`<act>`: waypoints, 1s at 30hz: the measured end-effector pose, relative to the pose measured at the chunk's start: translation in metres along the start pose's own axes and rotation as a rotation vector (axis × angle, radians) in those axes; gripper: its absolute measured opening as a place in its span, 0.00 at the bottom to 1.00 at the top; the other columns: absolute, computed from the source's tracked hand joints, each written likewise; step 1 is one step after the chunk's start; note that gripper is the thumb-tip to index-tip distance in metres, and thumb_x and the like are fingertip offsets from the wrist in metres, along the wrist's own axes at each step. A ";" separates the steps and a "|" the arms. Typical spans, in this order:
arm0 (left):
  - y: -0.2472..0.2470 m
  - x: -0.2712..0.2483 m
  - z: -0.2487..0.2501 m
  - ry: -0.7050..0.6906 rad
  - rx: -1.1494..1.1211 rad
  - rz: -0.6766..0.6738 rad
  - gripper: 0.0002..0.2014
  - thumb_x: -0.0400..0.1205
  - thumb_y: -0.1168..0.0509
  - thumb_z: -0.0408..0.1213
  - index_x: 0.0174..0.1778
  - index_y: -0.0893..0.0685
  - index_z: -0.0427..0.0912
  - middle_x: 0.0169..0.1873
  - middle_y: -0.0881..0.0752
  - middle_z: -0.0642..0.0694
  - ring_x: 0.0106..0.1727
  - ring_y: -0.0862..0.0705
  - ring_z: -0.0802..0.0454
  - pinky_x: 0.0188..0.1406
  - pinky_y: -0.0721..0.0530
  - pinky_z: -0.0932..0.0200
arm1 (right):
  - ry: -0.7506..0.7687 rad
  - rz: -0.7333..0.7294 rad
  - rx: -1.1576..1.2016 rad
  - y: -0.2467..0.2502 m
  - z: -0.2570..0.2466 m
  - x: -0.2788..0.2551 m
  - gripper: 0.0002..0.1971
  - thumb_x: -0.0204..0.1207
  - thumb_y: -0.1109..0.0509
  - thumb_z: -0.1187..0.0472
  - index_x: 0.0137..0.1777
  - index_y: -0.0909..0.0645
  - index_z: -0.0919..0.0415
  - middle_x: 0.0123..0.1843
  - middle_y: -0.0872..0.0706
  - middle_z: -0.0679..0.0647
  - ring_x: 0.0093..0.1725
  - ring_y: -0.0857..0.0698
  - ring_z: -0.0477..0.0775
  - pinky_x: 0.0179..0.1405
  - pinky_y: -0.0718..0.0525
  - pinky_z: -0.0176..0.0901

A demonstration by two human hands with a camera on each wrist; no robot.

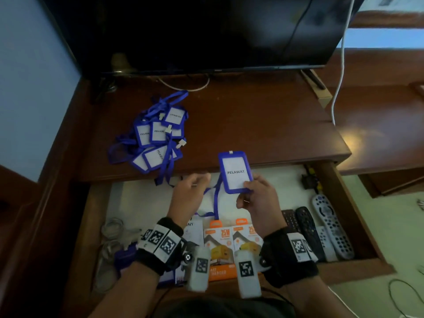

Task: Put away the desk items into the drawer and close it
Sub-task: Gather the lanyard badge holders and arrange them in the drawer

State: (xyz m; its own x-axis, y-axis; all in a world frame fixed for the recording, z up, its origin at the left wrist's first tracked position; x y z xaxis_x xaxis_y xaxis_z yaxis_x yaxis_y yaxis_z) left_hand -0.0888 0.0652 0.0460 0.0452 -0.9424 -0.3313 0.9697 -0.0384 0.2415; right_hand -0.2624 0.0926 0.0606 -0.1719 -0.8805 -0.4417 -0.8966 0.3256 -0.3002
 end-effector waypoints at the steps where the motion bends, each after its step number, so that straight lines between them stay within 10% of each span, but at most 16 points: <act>1: -0.002 -0.003 -0.001 0.020 -0.054 -0.009 0.13 0.84 0.38 0.51 0.50 0.13 0.47 0.46 0.12 0.52 0.50 0.15 0.56 0.50 0.19 0.58 | 0.003 -0.003 -0.023 -0.002 0.002 -0.002 0.06 0.76 0.39 0.73 0.49 0.27 0.64 0.36 0.17 0.60 0.21 0.27 0.56 0.23 0.27 0.43; 8: -0.008 -0.007 0.003 0.104 -0.309 -0.020 0.02 0.80 0.31 0.39 0.48 0.14 0.49 0.47 0.10 0.47 0.50 0.12 0.45 0.53 0.13 0.48 | 0.001 -0.092 -0.254 -0.024 0.018 -0.011 0.07 0.75 0.40 0.75 0.51 0.24 0.73 0.39 0.18 0.68 0.23 0.24 0.57 0.23 0.25 0.45; 14: -0.005 -0.009 0.007 0.105 -0.319 -0.040 0.10 0.79 0.30 0.30 0.52 0.17 0.48 0.49 0.11 0.47 0.49 0.12 0.48 0.50 0.12 0.50 | 0.039 0.072 -0.354 -0.010 0.018 -0.006 0.05 0.79 0.37 0.68 0.42 0.22 0.63 0.37 0.16 0.55 0.30 0.19 0.53 0.24 0.22 0.40; 18: -0.011 -0.013 0.013 0.127 -0.311 -0.171 0.10 0.79 0.30 0.30 0.52 0.17 0.49 0.49 0.11 0.46 0.50 0.11 0.48 0.52 0.12 0.48 | 0.076 0.122 -0.319 -0.003 0.010 0.005 0.02 0.80 0.35 0.65 0.51 0.22 0.60 0.48 0.14 0.58 0.44 0.16 0.54 0.40 0.18 0.45; 22: -0.017 -0.019 0.022 0.114 -0.306 -0.299 0.12 0.79 0.30 0.30 0.55 0.18 0.48 0.50 0.10 0.45 0.48 0.11 0.50 0.49 0.11 0.51 | 0.132 -0.025 -0.236 -0.011 -0.004 0.006 0.15 0.81 0.34 0.64 0.67 0.25 0.58 0.61 0.18 0.52 0.54 0.18 0.47 0.39 0.18 0.30; 26: -0.022 -0.027 0.030 0.140 -0.353 -0.446 0.14 0.77 0.30 0.30 0.59 0.17 0.44 0.51 0.10 0.42 0.51 0.11 0.43 0.51 0.12 0.47 | 0.057 -0.198 -0.090 -0.021 0.003 0.001 0.25 0.72 0.27 0.63 0.70 0.25 0.53 0.65 0.17 0.49 0.56 0.13 0.54 0.51 0.13 0.54; 30: -0.021 -0.027 0.027 0.168 -0.357 -0.456 0.13 0.78 0.31 0.29 0.59 0.16 0.40 0.51 0.10 0.39 0.50 0.11 0.42 0.50 0.12 0.47 | -0.068 -0.231 -0.058 -0.026 0.016 -0.002 0.22 0.68 0.26 0.60 0.63 0.22 0.55 0.52 0.11 0.57 0.46 0.11 0.59 0.41 0.11 0.51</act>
State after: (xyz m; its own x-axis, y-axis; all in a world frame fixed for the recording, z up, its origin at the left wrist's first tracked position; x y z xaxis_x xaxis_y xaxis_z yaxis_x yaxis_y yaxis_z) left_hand -0.1169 0.0827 0.0740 -0.3848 -0.7908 -0.4760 0.9197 -0.2850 -0.2701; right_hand -0.2322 0.0917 0.0558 0.0664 -0.9035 -0.4234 -0.9311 0.0964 -0.3518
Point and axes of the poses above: each hand's wrist, its own x-axis towards the middle knuckle, its own y-axis out of the back of the hand, z = x × y, the point moved 6 cm from there along x, towards the middle knuckle
